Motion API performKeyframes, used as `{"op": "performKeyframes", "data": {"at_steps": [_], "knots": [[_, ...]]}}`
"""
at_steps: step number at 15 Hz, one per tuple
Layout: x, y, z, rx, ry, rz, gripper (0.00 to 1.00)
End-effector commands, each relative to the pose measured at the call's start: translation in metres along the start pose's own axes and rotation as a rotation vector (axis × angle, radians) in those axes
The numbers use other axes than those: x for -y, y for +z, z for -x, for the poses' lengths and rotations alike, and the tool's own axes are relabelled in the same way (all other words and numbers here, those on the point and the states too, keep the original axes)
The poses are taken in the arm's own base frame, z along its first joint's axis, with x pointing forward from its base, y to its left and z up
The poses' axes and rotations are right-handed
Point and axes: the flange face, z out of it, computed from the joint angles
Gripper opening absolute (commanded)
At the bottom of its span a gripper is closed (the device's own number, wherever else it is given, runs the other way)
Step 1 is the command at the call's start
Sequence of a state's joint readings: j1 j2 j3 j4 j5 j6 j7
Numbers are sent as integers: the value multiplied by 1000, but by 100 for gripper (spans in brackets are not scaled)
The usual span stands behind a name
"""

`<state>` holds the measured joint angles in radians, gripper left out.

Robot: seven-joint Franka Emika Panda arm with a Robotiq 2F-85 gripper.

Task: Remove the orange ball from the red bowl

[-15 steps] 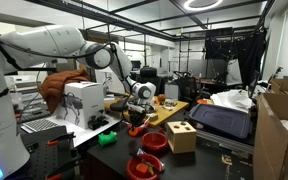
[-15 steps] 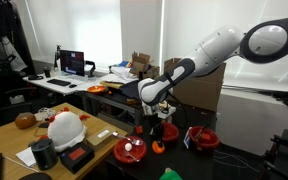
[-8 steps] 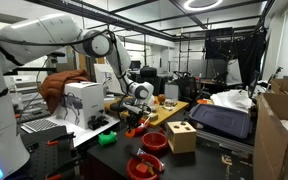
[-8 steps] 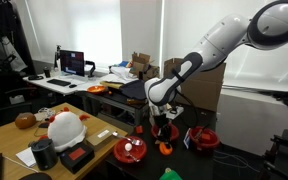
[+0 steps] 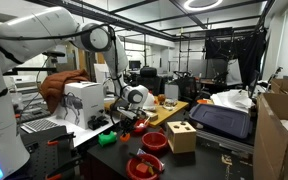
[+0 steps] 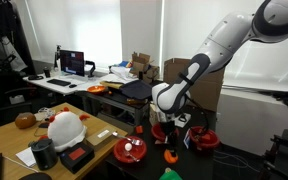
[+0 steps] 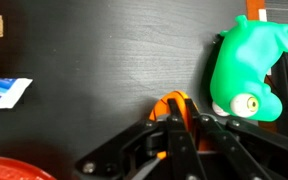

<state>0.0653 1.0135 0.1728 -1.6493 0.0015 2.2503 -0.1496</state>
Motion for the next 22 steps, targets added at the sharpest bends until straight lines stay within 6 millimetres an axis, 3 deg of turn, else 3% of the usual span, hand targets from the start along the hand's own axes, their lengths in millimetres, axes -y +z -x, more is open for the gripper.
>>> {"op": "performKeyframes", "data": {"at_steps": [1, 7, 8, 10, 16, 18, 22], "knots": [[11, -5, 20, -23, -71, -34, 2], [17, 1, 30, 8, -186, -66, 2], [16, 0, 30, 10, -200, -63, 35], [14, -1, 31, 8, -217, -63, 41], [9, -6, 29, 0, -241, -69, 87], [8, -9, 29, -3, -238, -73, 100], [2, -20, 26, -26, -204, -89, 100]]}}
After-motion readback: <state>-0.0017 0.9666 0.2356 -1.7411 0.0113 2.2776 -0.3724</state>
